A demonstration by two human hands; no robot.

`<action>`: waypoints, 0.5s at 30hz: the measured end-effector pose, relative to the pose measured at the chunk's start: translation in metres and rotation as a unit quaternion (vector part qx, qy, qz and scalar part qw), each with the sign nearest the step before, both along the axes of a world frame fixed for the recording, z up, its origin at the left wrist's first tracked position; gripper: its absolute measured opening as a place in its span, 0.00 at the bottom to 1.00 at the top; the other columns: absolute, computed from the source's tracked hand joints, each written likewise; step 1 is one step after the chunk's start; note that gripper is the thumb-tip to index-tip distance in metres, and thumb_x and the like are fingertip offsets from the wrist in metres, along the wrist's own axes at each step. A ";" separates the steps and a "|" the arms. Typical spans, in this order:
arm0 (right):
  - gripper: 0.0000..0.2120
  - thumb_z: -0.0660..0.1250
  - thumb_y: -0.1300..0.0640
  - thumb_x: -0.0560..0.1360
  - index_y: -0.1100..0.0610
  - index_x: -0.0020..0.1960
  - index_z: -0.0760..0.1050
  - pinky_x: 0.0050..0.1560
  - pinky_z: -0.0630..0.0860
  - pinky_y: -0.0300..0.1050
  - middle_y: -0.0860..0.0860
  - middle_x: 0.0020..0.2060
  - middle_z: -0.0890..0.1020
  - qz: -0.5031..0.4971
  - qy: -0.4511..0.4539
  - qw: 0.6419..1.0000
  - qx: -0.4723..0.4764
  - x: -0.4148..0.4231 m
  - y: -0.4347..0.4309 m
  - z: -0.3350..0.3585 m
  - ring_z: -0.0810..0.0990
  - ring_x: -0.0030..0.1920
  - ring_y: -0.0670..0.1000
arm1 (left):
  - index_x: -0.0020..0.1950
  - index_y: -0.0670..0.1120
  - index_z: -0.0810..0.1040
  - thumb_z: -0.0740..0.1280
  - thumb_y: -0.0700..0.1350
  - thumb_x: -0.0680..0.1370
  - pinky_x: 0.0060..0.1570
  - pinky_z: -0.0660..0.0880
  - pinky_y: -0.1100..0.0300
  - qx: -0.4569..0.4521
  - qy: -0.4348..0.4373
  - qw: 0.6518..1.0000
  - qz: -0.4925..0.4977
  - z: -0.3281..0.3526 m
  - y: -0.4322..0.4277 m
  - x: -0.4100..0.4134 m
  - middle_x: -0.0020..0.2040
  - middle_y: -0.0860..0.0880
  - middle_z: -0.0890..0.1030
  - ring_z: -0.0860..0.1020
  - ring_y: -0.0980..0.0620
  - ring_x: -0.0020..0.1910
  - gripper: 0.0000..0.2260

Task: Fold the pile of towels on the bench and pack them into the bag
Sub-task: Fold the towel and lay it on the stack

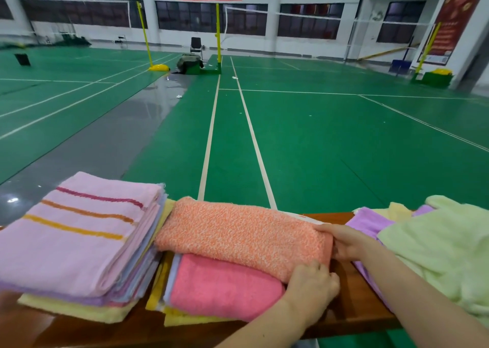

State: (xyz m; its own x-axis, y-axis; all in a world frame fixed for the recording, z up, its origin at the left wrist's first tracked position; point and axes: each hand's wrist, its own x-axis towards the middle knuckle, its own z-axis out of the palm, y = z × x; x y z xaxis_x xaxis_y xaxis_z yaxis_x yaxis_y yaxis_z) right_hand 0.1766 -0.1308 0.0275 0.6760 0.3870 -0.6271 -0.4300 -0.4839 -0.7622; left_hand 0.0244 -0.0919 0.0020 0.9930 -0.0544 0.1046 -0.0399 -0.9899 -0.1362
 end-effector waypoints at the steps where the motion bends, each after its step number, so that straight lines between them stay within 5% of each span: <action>1: 0.19 0.65 0.54 0.76 0.61 0.64 0.70 0.51 0.74 0.52 0.59 0.53 0.80 0.010 0.004 1.000 0.002 0.001 -0.001 0.003 0.77 0.54 0.58 | 0.27 0.53 0.77 0.76 0.63 0.54 0.25 0.55 0.64 -0.019 -0.028 0.999 0.022 0.003 0.002 0.002 0.23 0.56 0.75 0.73 0.61 0.24 0.16; 3: 0.15 0.64 0.55 0.77 0.62 0.60 0.72 0.48 0.74 0.51 0.59 0.50 0.80 0.021 0.008 1.000 0.016 0.000 -0.004 0.011 0.77 0.51 0.57 | 0.30 0.54 0.78 0.71 0.62 0.62 0.26 0.57 0.63 -0.117 -0.094 0.987 0.053 0.014 0.006 -0.003 0.24 0.55 0.77 0.74 0.60 0.24 0.12; 7: 0.08 0.61 0.56 0.78 0.62 0.50 0.72 0.41 0.73 0.49 0.58 0.41 0.78 0.019 0.019 0.998 0.054 0.005 -0.009 0.024 0.76 0.42 0.55 | 0.49 0.47 0.75 0.58 0.58 0.79 0.44 0.61 0.54 -0.345 -0.155 0.921 0.093 0.026 0.010 -0.009 0.46 0.45 0.81 0.75 0.43 0.45 0.15; 9: 0.09 0.61 0.55 0.78 0.62 0.49 0.73 0.42 0.73 0.50 0.58 0.41 0.78 0.017 0.029 0.997 0.066 0.005 -0.010 0.028 0.76 0.42 0.55 | 0.53 0.48 0.74 0.56 0.61 0.78 0.46 0.65 0.54 -0.379 -0.167 0.905 0.098 0.033 0.009 -0.013 0.47 0.47 0.81 0.76 0.45 0.46 0.18; 11: 0.09 0.60 0.56 0.78 0.63 0.46 0.73 0.41 0.73 0.50 0.58 0.38 0.78 0.018 0.037 0.996 0.074 0.005 -0.010 0.032 0.76 0.39 0.55 | 0.60 0.52 0.70 0.60 0.55 0.80 0.48 0.69 0.54 -0.413 -0.179 0.889 0.083 0.042 0.010 -0.017 0.51 0.49 0.81 0.77 0.47 0.48 0.12; 15: 0.06 0.61 0.62 0.76 0.63 0.41 0.70 0.36 0.69 0.45 0.55 0.32 0.72 0.005 0.023 0.995 0.094 0.006 -0.014 0.035 0.71 0.31 0.52 | 0.69 0.58 0.65 0.58 0.47 0.81 0.44 0.65 0.56 -0.354 -0.171 0.919 0.034 0.055 0.020 -0.023 0.55 0.48 0.75 0.74 0.46 0.50 0.17</action>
State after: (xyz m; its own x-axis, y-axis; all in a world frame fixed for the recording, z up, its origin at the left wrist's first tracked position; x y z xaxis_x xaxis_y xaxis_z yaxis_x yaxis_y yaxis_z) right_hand 0.1827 -0.1452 0.0628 0.6439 0.5069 -0.5731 -0.4626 -0.3387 -0.8193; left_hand 0.0018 -0.0714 0.0565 0.8944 0.2090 0.3955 -0.0485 -0.8337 0.5500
